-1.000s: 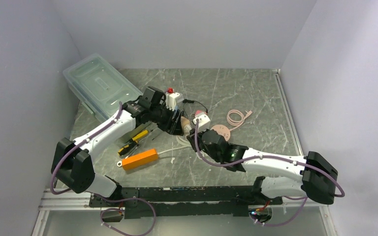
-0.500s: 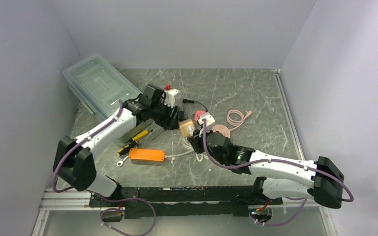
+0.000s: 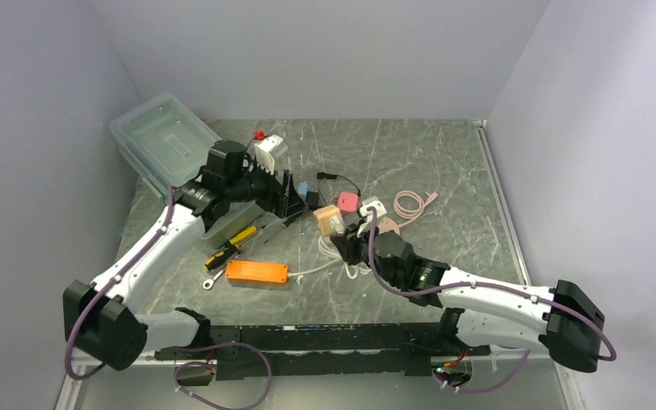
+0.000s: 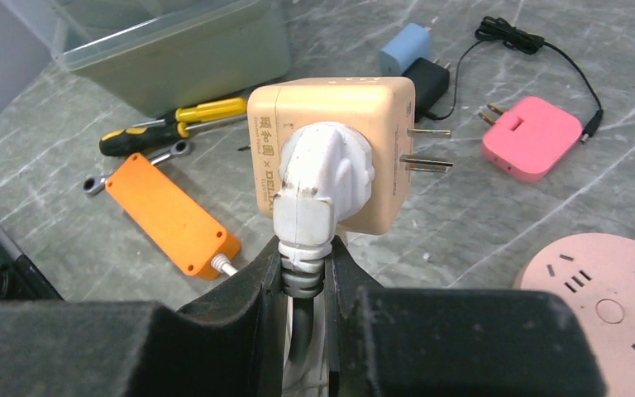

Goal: Pull the plug off the socket
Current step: Remove the plug from the socket.

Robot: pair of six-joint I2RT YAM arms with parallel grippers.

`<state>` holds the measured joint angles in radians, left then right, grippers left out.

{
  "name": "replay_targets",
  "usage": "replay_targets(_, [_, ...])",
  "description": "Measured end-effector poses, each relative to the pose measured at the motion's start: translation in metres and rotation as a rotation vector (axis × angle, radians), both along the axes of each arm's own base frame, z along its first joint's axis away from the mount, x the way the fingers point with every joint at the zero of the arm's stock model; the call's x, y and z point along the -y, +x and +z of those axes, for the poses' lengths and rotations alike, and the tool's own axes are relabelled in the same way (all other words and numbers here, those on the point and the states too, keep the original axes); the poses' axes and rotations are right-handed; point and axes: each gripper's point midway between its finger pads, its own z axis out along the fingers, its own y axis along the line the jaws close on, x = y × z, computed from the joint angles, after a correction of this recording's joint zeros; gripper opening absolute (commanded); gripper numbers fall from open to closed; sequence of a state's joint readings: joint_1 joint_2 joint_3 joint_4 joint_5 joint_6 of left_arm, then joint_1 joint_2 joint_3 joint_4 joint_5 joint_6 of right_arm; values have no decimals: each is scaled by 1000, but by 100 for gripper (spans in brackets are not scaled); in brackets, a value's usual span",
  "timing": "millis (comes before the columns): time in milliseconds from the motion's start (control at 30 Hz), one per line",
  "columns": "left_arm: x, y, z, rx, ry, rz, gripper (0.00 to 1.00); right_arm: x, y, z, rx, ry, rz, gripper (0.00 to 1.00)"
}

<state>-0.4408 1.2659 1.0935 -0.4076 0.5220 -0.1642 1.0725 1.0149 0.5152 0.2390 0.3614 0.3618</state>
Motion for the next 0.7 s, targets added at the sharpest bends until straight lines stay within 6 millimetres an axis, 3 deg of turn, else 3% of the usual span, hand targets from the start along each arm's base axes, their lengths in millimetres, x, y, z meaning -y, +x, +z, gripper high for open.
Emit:
replay_targets(100, [13, -15, 30, 49, -107, -95, 96, 9, 11, -3, 3, 37, -12, 0])
replay_targets(167, [21, -24, 39, 44, -160, -163, 98, 13, 16, 0, 13, 75, 7, 0])
replay_targets(400, [35, -46, 39, -42, -246, -311, 99, 28, 23, 39, 131, 213, 137, 0])
replay_targets(700, [35, -61, 33, -99, -237, -398, 100, 6, -12, 86, 211, 263, 562, 0])
